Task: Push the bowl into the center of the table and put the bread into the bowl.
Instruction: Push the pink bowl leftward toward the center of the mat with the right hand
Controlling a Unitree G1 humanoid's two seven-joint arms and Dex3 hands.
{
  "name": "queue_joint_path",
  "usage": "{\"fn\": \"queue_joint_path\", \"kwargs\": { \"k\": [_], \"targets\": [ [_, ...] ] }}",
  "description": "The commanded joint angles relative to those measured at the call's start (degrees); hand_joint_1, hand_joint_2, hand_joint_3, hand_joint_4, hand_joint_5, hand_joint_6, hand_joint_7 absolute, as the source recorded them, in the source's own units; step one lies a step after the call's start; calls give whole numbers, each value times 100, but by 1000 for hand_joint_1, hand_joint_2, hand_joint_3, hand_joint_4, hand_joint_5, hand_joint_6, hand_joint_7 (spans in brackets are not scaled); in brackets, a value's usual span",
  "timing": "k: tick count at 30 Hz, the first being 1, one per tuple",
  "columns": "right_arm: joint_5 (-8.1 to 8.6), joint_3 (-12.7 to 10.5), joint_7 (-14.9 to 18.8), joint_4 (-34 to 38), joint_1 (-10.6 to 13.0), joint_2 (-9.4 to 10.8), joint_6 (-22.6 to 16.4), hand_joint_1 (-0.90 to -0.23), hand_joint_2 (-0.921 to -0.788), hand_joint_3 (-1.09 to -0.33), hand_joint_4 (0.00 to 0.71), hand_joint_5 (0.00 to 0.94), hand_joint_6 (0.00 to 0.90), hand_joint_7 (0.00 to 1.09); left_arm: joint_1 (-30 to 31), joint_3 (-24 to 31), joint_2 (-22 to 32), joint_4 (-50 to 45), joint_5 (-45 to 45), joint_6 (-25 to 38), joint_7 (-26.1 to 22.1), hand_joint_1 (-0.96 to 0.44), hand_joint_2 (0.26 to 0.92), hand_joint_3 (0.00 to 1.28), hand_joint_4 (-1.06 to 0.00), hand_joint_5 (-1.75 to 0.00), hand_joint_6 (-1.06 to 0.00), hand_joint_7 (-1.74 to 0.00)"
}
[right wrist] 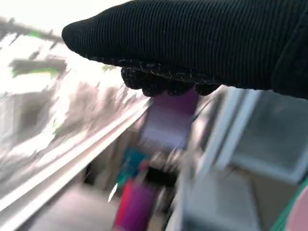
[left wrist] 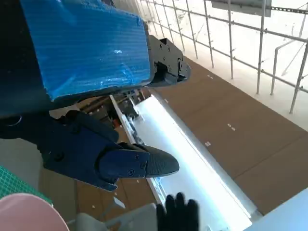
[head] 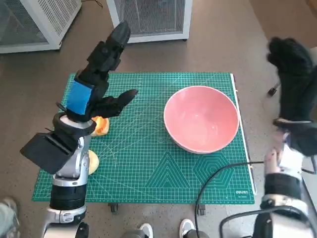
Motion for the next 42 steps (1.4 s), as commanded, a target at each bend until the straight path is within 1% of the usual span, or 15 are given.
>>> {"fn": "queue_joint_path", "kwargs": {
  "k": [1, 6, 10, 14, 20, 22, 25, 29, 33, 35, 39, 42],
  "targets": [
    [-139, -15, -266, 675, -57, -21, 85, -704, -921, -711, 173, 16, 271, 71, -103, -33, -40, 72, 58, -36, 72, -632, 921, 360, -139, -1, -228, 0],
    [-232, 35, -425, 1067, -99, -12, 236, -653, -921, -761, 166, 8, 257, 63, -100, -44, -30, 78, 95, -48, 108, -622, 921, 385, -142, -2, -228, 0],
    [-338, 85, -522, 1260, -83, 54, 335, -626, -921, -792, 164, 5, 252, 60, -103, -29, -23, 114, 68, -85, 101, -628, 921, 398, -146, -4, -229, -1],
    [-441, 167, -611, 1391, -44, 195, 474, -616, -921, -809, 159, 2, 245, 56, -88, -9, -9, 89, 6, -56, 65, -635, 921, 402, -149, -4, -229, -1],
    [-608, 301, -752, 1537, -12, 406, 785, -614, -921, -833, 144, 1, 244, 53, -68, 37, 30, 74, -94, -36, 5, -631, 921, 401, -151, -5, -229, -1],
    [-619, 316, -764, 1565, -7, 486, 890, -619, -921, -838, 144, 2, 244, 52, -60, 44, 49, 62, -96, -35, 0, -626, 921, 401, -151, -5, -230, -1],
    [-590, 317, -724, 1602, 0, 637, 1082, -633, -921, -840, 145, 2, 245, 51, -37, 61, 84, 42, -93, -21, -4, -622, 921, 400, -152, -5, -230, -1],
    [-545, 295, -670, 1636, -2, 823, 1306, -661, -921, -809, 147, 3, 251, 52, -13, 81, 114, 10, -113, 20, -17, -623, 921, 398, -153, -5, -231, -2],
    [-552, 305, -665, 1676, -2, 1004, 1533, -679, -921, -781, 159, 7, 259, 54, 10, 76, 130, -30, -86, 48, -3, -628, 921, 398, -153, -4, -231, -2],
    [-589, 339, -684, 1686, 2, 1092, 1624, -674, -921, -779, 164, 9, 260, 54, 24, 74, 128, -36, -86, 48, 0, -630, 921, 398, -153, -4, -231, -2],
    [-653, 416, -700, 1692, 13, 1247, 1743, -639, -921, -812, 175, 11, 263, 53, 59, 69, 123, -97, -112, 98, -6, -633, 921, 398, -152, -3, -231, -2],
    [-683, 453, -701, 1686, 12, 1323, 1780, -629, -921, -825, 180, 11, 267, 53, 74, 72, 124, -141, -130, 154, -9, -634, 921, 398, -151, -2, -231, -2]
  ]
}}
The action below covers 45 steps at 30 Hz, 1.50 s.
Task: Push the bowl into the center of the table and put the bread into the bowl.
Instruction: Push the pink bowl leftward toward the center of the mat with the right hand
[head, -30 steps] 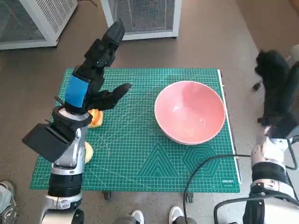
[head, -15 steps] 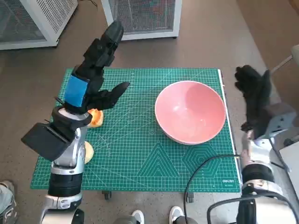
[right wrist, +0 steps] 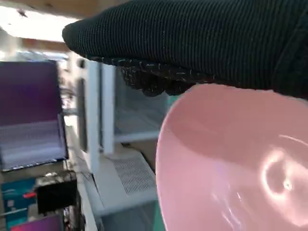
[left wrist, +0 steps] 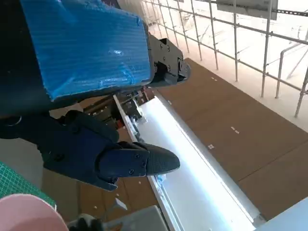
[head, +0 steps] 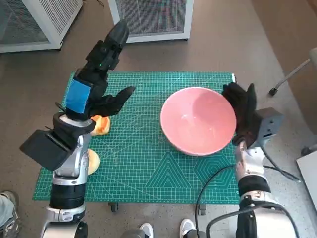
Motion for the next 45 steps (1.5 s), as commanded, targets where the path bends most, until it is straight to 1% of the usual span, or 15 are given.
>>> {"fn": "queue_joint_path", "kwargs": {
  "k": [1, 4, 8, 15, 25, 31, 39, 45],
  "targets": [
    [-116, 80, -11, 83, 107, 191, 188, -628, -921, -827, 180, 11, 268, 54, 66, 39, 51, -183, -65, 103, -18, -634, 921, 398, -151, -2, -231, -3],
    [-133, 98, -4, 82, 75, 282, 238, -625, -921, -830, 184, 11, 275, 56, 84, 50, 59, -228, -86, 154, -27, -630, 921, 393, -151, -2, -236, -5],
    [-108, 86, 21, 73, 2, 395, 318, -619, -921, -831, 186, 10, 282, 58, 121, 70, 89, -284, -118, 205, -60, -624, 921, 387, -151, -2, -242, -8],
    [43, -36, 164, 50, -175, 596, 450, -615, -921, -833, 186, 8, 286, 57, 199, 110, 135, -399, -101, 265, -77, -622, 921, 383, -152, -2, -246, -11],
    [62, -85, 172, 49, -415, 807, 512, -621, -921, -830, 187, 6, 294, 59, 265, 184, 194, -378, -123, 195, -122, -648, 921, 379, -154, -2, -247, -13],
    [105, -124, 192, 71, -524, 948, 564, -639, -921, -817, 190, 5, 299, 61, 298, 213, 196, -411, -155, 227, -130, -665, 921, 376, -155, -2, -243, -11],
    [153, -191, 203, 63, -586, 1054, 610, -649, -921, -811, 187, 3, 300, 60, 350, 199, 195, -495, -78, 245, -74, -668, 921, 376, -156, -2, -233, -6],
    [189, -255, 227, 64, -618, 1092, 631, -638, -921, -816, 184, 0, 307, 62, 376, 185, 176, -542, -75, 279, -56, -656, 921, 377, -158, -3, -231, -5]
  ]
}}
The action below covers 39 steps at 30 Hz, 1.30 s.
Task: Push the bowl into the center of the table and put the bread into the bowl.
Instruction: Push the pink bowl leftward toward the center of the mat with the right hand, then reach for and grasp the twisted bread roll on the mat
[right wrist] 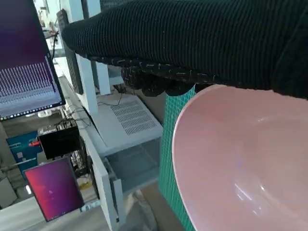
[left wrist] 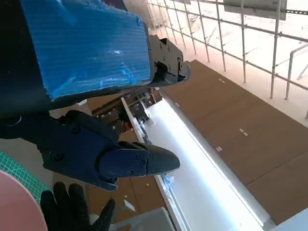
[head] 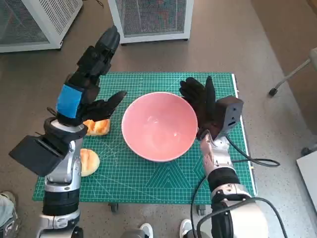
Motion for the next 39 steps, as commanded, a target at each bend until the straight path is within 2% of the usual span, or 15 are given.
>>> {"fn": "queue_joint_path", "kwargs": {
  "k": [1, 7, 14, 20, 23, 26, 29, 31, 35, 39],
  "targets": [
    [86, -78, 53, 71, -8, 55, 143, -635, -921, -817, 183, 0, 308, 63, 61, 8, 5, -123, -11, 24, 40, -655, 921, 377, -158, -3, -231, -5],
    [70, -108, 80, 51, -33, 13, 124, -626, -921, -820, 177, 0, 300, 58, 75, 25, 0, -121, -23, 2, 48, -651, 921, 376, -160, -3, -231, -5],
    [138, -193, 264, -49, -85, -177, 12, -623, -921, -821, 178, 1, 296, 55, 139, 75, 55, -164, -32, 0, 39, -658, 921, 377, -161, -3, -231, -5],
    [269, -239, 505, -330, -142, -267, -368, -633, -921, -810, 181, 2, 299, 55, 205, 171, 134, -256, -126, 29, -23, -677, 921, 375, -161, -2, -231, -5],
    [344, -206, 727, -610, -106, -285, -837, -634, -921, -807, 182, 2, 299, 54, 233, 230, 172, -306, -192, 14, -65, -673, 921, 372, -160, -2, -231, -5],
    [402, -187, 910, -787, -63, -299, -1120, -642, -921, -804, 182, 2, 295, 52, 235, 262, 195, -304, -246, 4, -97, -665, 921, 367, -159, -1, -232, -6],
    [558, -148, 1368, -1255, 41, -342, -1536, -654, -921, -802, 183, 2, 293, 51, 218, 317, 231, -275, -306, -24, -127, -663, 921, 363, -157, 0, -233, -6],
    [635, -127, 1529, -1418, 85, -351, -1637, -663, -921, -804, 184, 2, 295, 51, 215, 329, 241, -283, -321, -18, -133, -669, 921, 361, -156, 0, -235, -7],
    [811, 35, 2029, -2199, 389, -373, -1939, -666, -921, -807, 187, 4, 295, 52, 244, 372, 323, -435, -384, 72, -164, -679, 921, 360, -154, 0, -237, -8],
    [921, 224, 2364, -2788, 650, -457, -2070, -673, -921, -816, 184, 2, 283, 48, 275, 467, 471, -581, -465, 196, -232, -680, 921, 358, -148, 0, -236, -8]
  ]
}}
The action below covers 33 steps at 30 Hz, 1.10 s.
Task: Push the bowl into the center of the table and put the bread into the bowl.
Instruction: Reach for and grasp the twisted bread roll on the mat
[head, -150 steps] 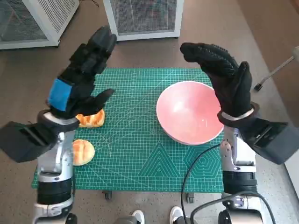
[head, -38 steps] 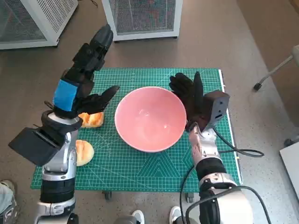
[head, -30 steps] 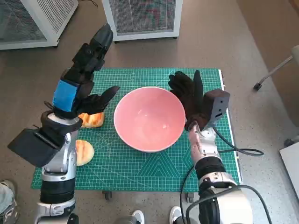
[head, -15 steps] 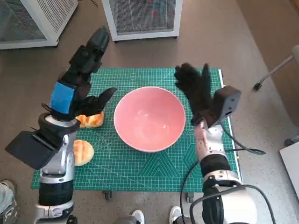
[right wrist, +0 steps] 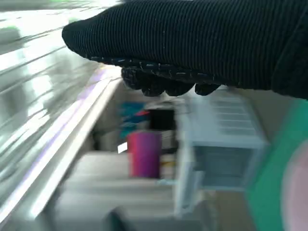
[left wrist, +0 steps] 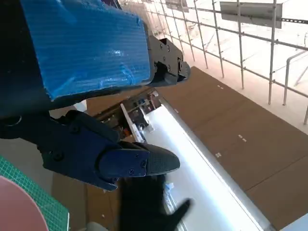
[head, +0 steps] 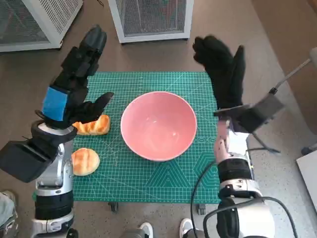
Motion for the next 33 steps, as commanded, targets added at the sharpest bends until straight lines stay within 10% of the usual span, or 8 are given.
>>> {"fn": "queue_joint_path", "kwargs": {
  "k": [1, 11, 23, 33],
  "targets": [
    [154, 200, 395, -578, 487, -120, -93, -678, -921, -819, 185, 2, 282, 48, 43, 154, 238, -247, -130, 138, -86, -679, 921, 357, -147, 0, -235, -7],
    [263, 466, 491, -1450, 911, -264, 35, -696, -921, -829, 196, 7, 282, 53, 145, 402, 1021, -517, 34, 563, -362, -616, 921, 146, -134, 0, -231, -7],
    [301, 590, 267, -1957, 1249, -278, 256, -694, -921, -824, 221, 15, 286, 61, 781, 298, 3742, -2752, 1025, 4424, -1517, -196, 685, 5, -1, 1, -126, -1],
    [279, 627, 176, -1886, 1250, -274, 241, -689, -921, -825, 223, 12, 284, 65, 756, -170, 3752, -3239, 1531, 5312, -1368, 47, 678, 4, 1, 1, -127, -4]
  ]
}}
